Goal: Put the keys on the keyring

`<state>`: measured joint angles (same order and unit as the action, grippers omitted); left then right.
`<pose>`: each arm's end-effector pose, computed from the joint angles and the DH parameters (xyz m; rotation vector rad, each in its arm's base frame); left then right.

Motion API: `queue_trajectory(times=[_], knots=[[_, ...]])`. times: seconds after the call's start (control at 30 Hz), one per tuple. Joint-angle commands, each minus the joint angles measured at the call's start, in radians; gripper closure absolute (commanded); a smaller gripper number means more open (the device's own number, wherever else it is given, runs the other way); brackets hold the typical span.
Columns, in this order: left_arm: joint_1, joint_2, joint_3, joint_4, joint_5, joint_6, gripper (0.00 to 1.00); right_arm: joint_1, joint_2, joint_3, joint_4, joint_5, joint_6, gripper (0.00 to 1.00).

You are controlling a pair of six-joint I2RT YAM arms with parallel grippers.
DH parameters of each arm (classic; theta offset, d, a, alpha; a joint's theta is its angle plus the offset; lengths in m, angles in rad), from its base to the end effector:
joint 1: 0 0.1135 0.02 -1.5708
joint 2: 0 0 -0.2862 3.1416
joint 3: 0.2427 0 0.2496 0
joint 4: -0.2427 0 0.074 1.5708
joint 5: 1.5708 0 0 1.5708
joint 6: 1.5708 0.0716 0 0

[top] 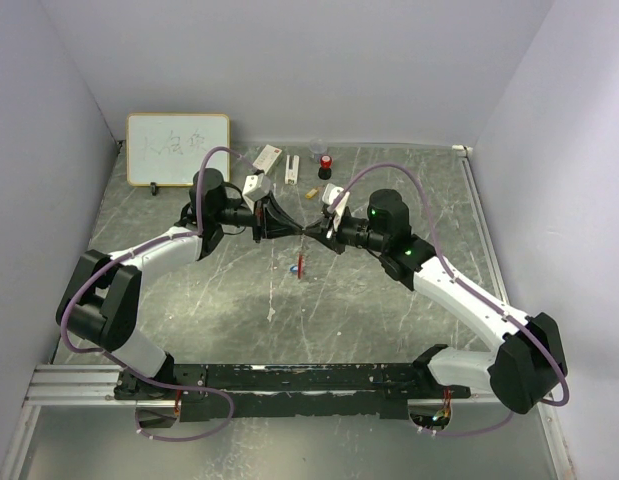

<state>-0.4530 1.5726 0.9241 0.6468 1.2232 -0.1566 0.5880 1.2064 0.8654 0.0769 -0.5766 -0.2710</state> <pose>0.2836 -0.2129 0.3010 1.2146 1.2805 -1.4004 0.2244 0.1965 0.3214 -1.1271 1.4743 0.7486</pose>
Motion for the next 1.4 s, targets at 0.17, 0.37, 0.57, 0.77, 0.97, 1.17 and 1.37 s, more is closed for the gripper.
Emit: queue_trajectory(times=[0.17, 0.37, 0.57, 0.77, 0.97, 1.17, 1.37], knots=[[0.002, 0.0, 0.049, 0.073, 0.023, -0.03, 0.93, -0.004, -0.009, 0.019, -0.006, -0.023, -0.011, 1.0], [0.004, -0.035, 0.015, 0.119, -0.09, -0.041, 0.82, -0.004, -0.021, 0.016, 0.003, 0.029, 0.027, 1.0], [0.006, -0.1, -0.027, 0.128, -0.271, -0.028, 0.73, -0.004, -0.027, 0.015, 0.001, 0.084, 0.066, 1.0], [0.012, -0.173, -0.088, 0.132, -0.456, -0.024, 0.57, -0.005, -0.049, 0.013, 0.011, 0.159, 0.123, 1.0], [0.011, -0.203, -0.12, 0.129, -0.529, -0.023, 0.56, -0.004, -0.067, 0.013, 0.04, 0.229, 0.224, 1.0], [0.011, -0.19, -0.133, 0.144, -0.516, -0.039, 0.57, -0.005, -0.046, 0.048, 0.047, 0.291, 0.378, 1.0], [0.012, -0.184, -0.135, 0.142, -0.515, -0.037, 0.57, -0.005, -0.027, 0.072, 0.028, 0.367, 0.447, 1.0]])
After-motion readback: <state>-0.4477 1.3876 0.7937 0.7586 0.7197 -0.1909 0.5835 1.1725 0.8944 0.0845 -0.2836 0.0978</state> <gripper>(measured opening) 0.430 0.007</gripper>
